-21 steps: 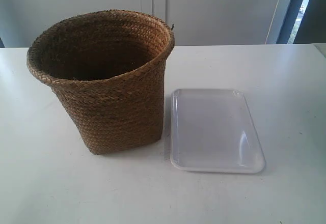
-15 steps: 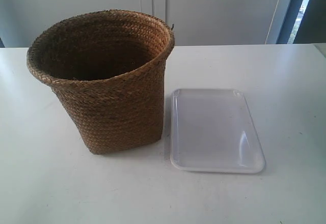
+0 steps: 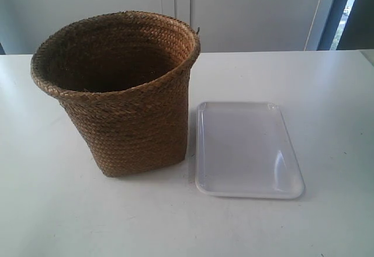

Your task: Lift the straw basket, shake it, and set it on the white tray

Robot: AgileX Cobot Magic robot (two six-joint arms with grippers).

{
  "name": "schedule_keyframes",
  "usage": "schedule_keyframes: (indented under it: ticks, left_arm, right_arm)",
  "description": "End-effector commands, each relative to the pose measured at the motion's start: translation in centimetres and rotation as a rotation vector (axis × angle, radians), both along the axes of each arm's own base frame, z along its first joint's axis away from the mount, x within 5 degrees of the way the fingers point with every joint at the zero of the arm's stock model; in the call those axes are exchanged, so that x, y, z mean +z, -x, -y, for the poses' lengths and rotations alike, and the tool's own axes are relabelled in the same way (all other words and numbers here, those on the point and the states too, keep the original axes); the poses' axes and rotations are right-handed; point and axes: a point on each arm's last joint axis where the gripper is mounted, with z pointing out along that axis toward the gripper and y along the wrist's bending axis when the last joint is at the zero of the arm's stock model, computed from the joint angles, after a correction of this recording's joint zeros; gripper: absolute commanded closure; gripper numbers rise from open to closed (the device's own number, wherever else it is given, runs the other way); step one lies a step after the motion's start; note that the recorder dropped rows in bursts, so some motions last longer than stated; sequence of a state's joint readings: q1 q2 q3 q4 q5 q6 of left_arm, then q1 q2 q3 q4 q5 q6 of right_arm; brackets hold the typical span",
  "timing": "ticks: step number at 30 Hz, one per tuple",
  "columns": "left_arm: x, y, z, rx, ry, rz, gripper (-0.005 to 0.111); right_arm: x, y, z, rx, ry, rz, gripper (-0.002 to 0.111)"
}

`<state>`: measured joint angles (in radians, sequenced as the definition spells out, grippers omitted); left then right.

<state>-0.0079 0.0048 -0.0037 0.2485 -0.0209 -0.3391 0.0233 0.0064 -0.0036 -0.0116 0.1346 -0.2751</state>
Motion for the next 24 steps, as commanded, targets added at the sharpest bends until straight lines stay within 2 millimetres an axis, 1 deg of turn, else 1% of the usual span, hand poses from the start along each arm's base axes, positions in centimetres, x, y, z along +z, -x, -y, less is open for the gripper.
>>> schedule_keyframes:
  ticks: [1,4,11,12,13,15,17,18,19,20,22,24]
  left_arm:
    - [-0.4,0.1,0.0,0.008,0.068,-0.028,0.107]
    - [-0.6,0.1,0.0,0.012,0.075,-0.052,0.107]
    - [-0.6,0.1,0.0,0.013,0.089,-0.058,0.107]
    - [-0.7,0.1,0.0,0.015,0.146,-0.065,0.107]
    - [-0.6,0.1,0.2,0.018,0.278,-0.054,0.107]
    - [0.3,0.0,0.2,-0.002,0.288,0.045,0.107]
    - [1.7,0.0,0.3,-0.032,0.282,0.195,0.107]
    - [2.4,0.1,0.3,-0.048,0.271,0.276,0.107]
    - [2.8,0.2,0.4,-0.054,0.258,0.315,0.107]
    - [2.7,0.1,0.3,-0.048,0.227,0.306,0.107]
    - [3.8,0.3,0.2,-0.034,0.19,0.318,0.107]
    - [5.6,0.7,0.0,-0.01,0.135,0.378,0.107]
  right_arm:
    - [2.1,0.2,-0.1,0.007,0.006,0.243,0.108]
    - [2.6,0.3,-0.1,0.008,0.004,0.303,0.108]
    - [2.5,0.3,-0.1,0.008,0.005,0.294,0.108]
    - [2.6,0.3,-0.1,0.008,0.004,0.306,0.108]
    - [3.2,0.5,-0.1,0.012,-0.021,0.368,0.108]
    - [4.2,0.9,-0.1,0.06,-0.259,0.474,0.108]
    - [5.0,1.3,-0.1,0.131,-0.482,0.567,0.108]
    - [5.7,1.8,0.1,0.148,-0.507,0.657,0.108]
    - [6.2,2.1,0.3,0.124,-0.476,0.73,0.108]
    - [6.3,2.3,0.8,0.082,-0.503,0.762,0.108]
    - [7.0,2.6,1.8,0.023,-0.67,0.797,0.108]
    - [7.8,3.0,3.0,-0.062,-0.794,0.838,0.108]
